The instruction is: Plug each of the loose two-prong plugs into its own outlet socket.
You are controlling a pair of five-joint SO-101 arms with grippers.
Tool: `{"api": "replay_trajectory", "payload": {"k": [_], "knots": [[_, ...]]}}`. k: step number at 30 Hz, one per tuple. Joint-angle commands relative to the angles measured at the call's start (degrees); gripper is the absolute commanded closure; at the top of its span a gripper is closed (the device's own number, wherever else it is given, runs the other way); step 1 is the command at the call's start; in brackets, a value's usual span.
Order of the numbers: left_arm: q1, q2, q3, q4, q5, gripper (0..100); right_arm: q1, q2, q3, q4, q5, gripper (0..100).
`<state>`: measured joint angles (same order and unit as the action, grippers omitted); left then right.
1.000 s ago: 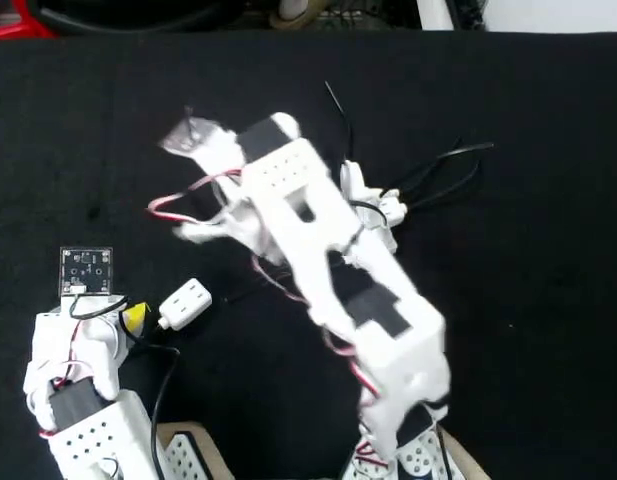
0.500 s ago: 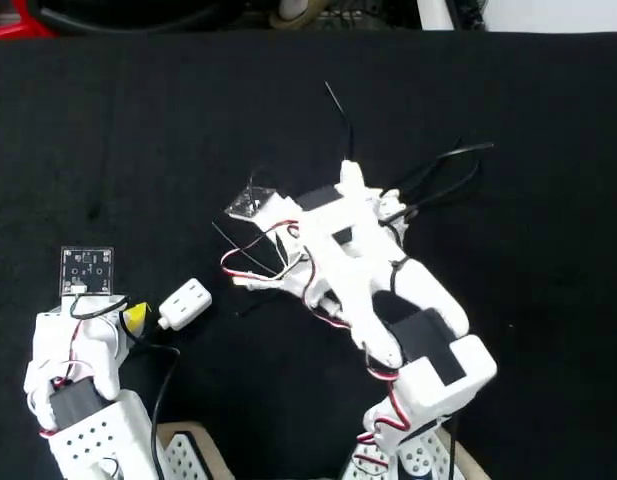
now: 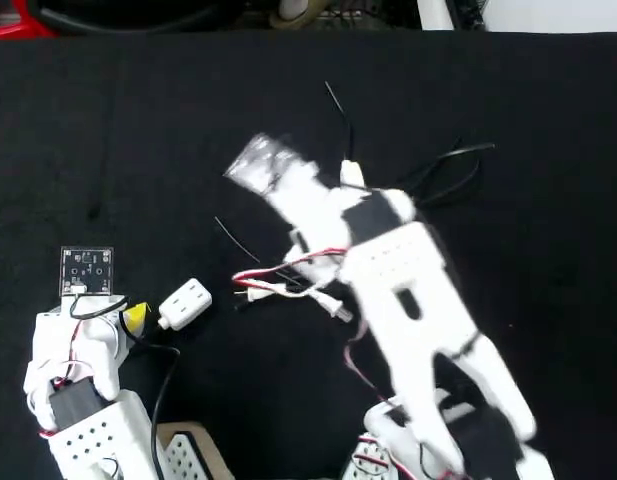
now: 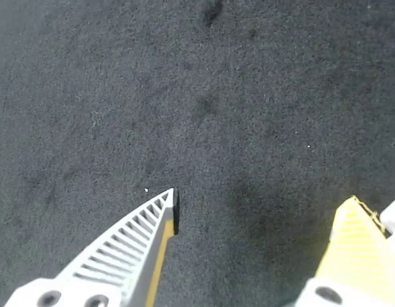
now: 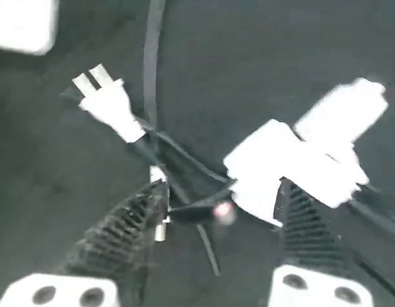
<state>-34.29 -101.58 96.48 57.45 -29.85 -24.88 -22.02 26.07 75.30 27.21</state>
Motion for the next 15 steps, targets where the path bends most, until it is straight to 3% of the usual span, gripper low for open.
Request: {"api": "replay_trajectory", "payload": {"k": [1, 10, 15], "knots": [[0.48, 0.09, 1.01, 0.18, -0.35, 62, 8.00, -8.40, 1.27, -3.16, -1.49, 73.9], [0.40, 0.26, 1.01, 0.26, -0.35, 62, 10.73, -25.98, 1.80, 8.70, 5.98, 74.0], [0.40, 0.26, 1.01, 0.44, -0.35, 62, 7.30, -35.30, 5.76, 15.56, 10.11, 74.1]]}}
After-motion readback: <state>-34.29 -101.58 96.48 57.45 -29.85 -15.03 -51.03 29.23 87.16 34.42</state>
